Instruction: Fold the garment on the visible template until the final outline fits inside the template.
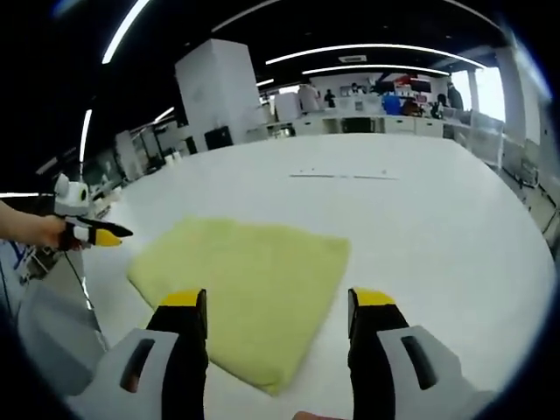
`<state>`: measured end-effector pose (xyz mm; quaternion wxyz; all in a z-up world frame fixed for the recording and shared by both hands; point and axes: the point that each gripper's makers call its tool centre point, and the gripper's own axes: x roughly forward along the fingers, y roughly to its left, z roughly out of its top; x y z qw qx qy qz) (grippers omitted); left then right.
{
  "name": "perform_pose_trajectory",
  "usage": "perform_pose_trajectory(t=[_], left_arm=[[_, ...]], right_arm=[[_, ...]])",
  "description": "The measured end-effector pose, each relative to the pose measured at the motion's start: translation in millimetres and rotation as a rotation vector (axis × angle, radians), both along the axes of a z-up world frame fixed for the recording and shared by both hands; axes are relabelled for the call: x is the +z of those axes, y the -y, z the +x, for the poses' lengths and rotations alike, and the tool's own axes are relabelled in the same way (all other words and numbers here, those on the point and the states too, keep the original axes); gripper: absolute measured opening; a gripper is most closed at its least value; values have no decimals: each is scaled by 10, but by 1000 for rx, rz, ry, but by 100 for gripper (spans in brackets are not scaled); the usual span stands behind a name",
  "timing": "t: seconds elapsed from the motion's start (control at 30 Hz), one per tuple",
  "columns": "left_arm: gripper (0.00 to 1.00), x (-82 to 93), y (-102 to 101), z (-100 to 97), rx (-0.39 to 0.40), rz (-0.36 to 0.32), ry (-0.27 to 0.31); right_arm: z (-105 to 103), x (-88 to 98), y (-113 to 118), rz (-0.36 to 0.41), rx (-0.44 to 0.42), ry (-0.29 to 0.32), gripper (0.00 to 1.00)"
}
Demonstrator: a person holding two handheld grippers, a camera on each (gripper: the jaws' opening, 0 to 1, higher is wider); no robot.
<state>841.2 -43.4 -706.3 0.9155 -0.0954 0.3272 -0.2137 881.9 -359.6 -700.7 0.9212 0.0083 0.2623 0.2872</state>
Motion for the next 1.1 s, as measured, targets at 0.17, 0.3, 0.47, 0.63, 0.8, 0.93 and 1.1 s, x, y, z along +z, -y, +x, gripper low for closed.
perform_pose_trajectory(t=[0.17,0.3,0.47,0.63,0.8,0.93,1.1], left_arm=[[56,29,-39,-59,6,-1,2],[56,53,-54,-100,7,-1,4],[57,61,-48,-152,0,0,2],[56,61,-56,-188,-2,1,6],[56,23,-67,-229,-1,-2,-7],[57,-25,-81,-248,7,-13,-22],[60,-120,-88,-292,18,-41,-44]], right_arm=[[-87,52,25,-6,4,0,65],[-123,124,48,6,-6,8,65],[-186,159,36,0,7,11,66],[-257,173,51,-4,10,12,65],[-289,170,53,-3,7,9,65],[-338,101,39,-9,17,-6,65],[-421,-27,20,-32,43,-27,65]])
